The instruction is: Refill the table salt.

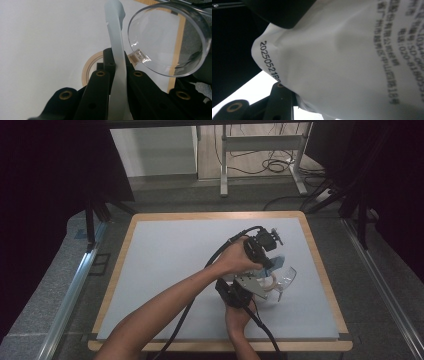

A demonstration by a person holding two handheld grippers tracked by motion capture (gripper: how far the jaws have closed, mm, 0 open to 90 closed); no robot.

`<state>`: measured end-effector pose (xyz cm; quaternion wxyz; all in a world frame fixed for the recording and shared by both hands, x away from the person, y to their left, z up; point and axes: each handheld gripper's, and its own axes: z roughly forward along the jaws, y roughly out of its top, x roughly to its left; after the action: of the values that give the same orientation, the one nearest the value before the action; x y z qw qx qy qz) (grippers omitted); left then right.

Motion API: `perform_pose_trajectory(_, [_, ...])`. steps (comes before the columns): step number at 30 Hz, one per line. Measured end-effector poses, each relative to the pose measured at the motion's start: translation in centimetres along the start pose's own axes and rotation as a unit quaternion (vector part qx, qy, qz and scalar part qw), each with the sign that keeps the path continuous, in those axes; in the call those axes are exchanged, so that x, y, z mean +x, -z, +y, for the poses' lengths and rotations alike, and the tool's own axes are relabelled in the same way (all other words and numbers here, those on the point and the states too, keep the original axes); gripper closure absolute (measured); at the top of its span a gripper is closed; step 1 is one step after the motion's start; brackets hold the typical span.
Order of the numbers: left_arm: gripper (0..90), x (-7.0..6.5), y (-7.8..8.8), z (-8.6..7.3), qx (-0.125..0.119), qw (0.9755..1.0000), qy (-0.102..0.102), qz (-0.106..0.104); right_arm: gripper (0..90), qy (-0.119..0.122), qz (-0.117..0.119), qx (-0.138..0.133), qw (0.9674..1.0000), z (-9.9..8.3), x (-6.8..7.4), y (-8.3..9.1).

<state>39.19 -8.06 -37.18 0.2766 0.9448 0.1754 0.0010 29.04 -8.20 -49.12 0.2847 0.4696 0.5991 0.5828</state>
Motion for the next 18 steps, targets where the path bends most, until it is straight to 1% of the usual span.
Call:
perform_pose_trajectory(3, [89.8,0.14,-0.33,-0.11,0.005,1.0,0.001,0.0,54.0,-0.006,0.001,0.002,1.0,-0.22,0.01,-0.07])
perform_pose_trajectory(9, [89.8,0.1,-0.14,0.2,0.006,1.0,-0.001,0.002,54.2,-0.018,0.003,-0.002,0.9998,-0.01,-0.05,-0.14])
perform_pose_trajectory(18, [89.7,-0.14,0.08,0.44,0.004,1.0,-0.002,0.003,54.3,-0.016,0.002,-0.007,0.9998,0.38,-0.14,-0.01])
